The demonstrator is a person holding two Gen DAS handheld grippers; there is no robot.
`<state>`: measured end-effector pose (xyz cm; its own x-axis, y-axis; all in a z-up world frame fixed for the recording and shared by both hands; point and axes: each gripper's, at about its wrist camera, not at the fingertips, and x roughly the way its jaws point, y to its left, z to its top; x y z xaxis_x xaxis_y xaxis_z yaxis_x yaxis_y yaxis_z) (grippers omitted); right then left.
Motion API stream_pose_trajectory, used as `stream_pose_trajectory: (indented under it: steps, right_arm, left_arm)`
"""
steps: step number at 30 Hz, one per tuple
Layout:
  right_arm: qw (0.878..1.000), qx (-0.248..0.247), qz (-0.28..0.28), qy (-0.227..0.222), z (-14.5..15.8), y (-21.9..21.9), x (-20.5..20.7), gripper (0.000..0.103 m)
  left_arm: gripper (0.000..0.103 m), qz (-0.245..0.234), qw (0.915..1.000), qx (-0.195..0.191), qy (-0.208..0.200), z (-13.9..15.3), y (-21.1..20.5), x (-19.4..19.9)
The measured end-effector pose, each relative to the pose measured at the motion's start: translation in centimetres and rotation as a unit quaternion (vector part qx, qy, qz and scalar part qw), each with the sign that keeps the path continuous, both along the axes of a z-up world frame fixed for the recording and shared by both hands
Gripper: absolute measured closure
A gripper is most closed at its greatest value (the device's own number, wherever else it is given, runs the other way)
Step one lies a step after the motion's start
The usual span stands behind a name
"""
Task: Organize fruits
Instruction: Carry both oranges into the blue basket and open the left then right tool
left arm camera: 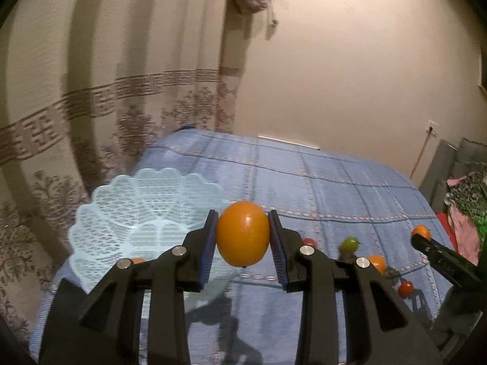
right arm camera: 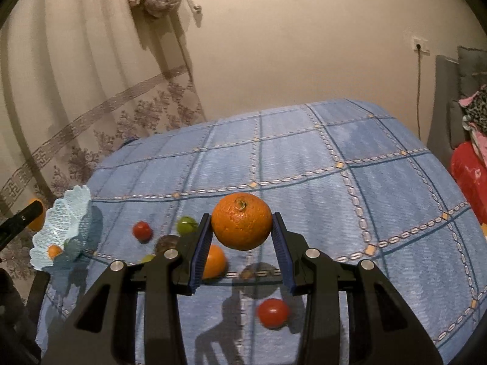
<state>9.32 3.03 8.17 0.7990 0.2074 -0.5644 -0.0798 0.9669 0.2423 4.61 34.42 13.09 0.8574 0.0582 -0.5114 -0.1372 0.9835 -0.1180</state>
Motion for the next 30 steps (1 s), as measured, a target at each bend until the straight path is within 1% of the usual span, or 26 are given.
stream_pose_trajectory:
  steps: [9,16,22,24,25,26,28,30]
  right_arm:
    - [0.999,-0.007,0.041,-0.009,1.4,5.0,-0.3,0.063]
    - [0.997,-0.01,0.071,0.0,1.6,8.9,0.2,0.063]
    - [0.995,-0.016,0.1,-0.004,2.1,12.0,0.4,0.063]
    - [0.994,-0.017,0.111,-0.004,2.2,13.2,0.4,0.063]
    - [0.993,-0.017,0.116,-0.004,2.2,13.7,0.4,0.063]
    - [0.992,-0.016,0.122,-0.003,2.3,14.4,0.4,0.063]
    - [0.991,-0.015,0.133,-0.002,2.2,15.5,0.3,0.063]
    - [0.989,-0.016,0.147,0.001,2.0,16.9,0.2,0.063]
  left_arm:
    - [0.069,0.055,0.9984,-0.005,0.005,-0.6,5.5,-1.4]
    - [0.069,0.078,0.9969,-0.005,0.01,-0.9,8.6,-1.4]
    - [0.069,0.09,0.9955,-0.023,0.019,-1.8,10.5,-1.2]
    - [0.064,0.087,0.9953,-0.032,0.028,-2.1,10.9,-1.2]
    - [0.047,0.084,0.9952,-0.041,0.029,-2.2,11.2,-1.1]
    - [0.032,0.088,0.9945,-0.051,0.023,-2.1,11.6,-1.3]
    - [0.03,0.101,0.9938,-0.046,0.005,-1.6,11.9,-1.8]
    - [0.03,0.101,0.9939,-0.045,0.0,-1.3,12.0,-2.1]
